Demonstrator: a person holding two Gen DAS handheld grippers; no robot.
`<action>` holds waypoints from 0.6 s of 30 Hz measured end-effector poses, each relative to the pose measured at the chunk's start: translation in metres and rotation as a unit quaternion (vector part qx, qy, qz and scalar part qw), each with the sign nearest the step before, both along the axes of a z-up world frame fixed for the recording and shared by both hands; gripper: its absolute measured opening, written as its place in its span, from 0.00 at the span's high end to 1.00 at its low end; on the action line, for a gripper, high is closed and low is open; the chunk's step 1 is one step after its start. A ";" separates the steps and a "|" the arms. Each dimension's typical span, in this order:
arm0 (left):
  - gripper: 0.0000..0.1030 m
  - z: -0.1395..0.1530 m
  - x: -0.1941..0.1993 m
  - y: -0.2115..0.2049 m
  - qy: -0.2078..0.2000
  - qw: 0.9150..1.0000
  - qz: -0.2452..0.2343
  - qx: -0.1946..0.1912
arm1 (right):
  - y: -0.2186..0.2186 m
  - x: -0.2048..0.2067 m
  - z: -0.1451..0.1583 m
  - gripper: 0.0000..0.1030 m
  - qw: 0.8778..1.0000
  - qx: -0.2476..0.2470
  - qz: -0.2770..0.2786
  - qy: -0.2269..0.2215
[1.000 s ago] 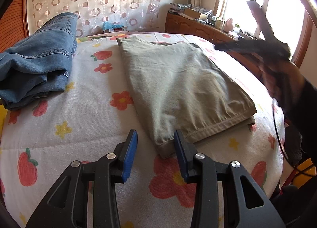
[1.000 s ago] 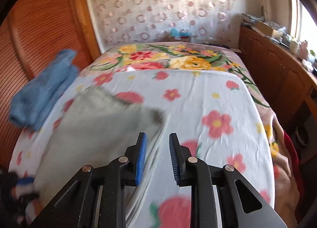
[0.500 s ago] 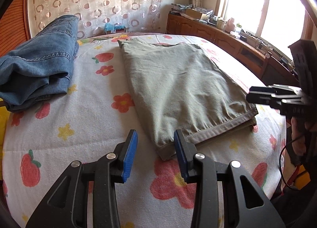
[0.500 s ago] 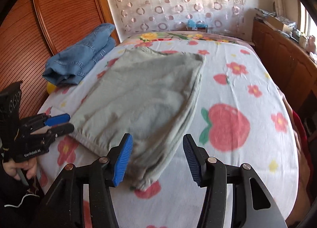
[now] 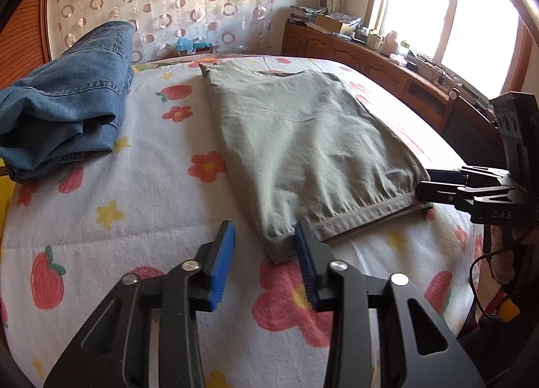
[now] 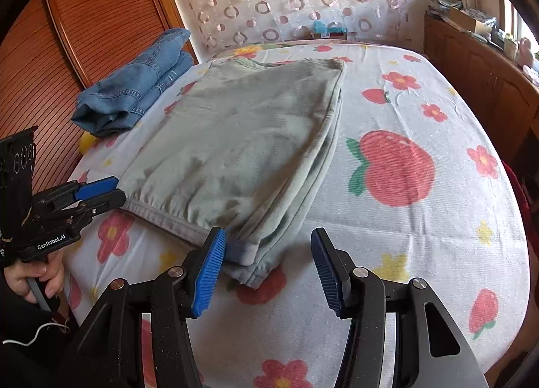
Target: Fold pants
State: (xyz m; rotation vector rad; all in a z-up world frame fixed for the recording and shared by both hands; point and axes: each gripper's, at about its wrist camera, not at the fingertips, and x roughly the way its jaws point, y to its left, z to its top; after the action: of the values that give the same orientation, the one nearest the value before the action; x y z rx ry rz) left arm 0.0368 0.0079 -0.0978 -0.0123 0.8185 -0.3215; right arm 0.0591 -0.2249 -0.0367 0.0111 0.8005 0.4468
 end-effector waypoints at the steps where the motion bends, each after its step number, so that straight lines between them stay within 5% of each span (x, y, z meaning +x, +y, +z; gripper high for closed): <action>1: 0.75 0.000 -0.001 -0.001 0.000 1.000 -0.002 -0.002 | 0.001 -0.001 0.000 0.47 1.000 -0.003 0.001 -0.002; 4: 0.86 0.001 -0.003 -0.005 0.000 1.000 -0.010 -0.008 | 0.006 -0.002 -0.003 0.65 1.000 -0.011 0.006 -0.008; 10: 0.91 0.005 -0.006 -0.005 0.000 1.000 -0.020 -0.024 | 0.011 -0.008 -0.005 0.91 0.999 -0.008 0.035 -0.006; 18: 0.92 0.035 -0.030 -0.018 -0.023 0.997 -0.055 -0.046 | -0.011 -0.019 0.009 0.93 0.999 0.025 0.036 -0.020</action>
State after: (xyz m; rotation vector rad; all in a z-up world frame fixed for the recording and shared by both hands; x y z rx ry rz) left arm 0.0071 -0.0100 -0.0626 -0.0449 0.7607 -0.4618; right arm 0.0405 -0.2358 -0.0278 0.0191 0.7528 0.5340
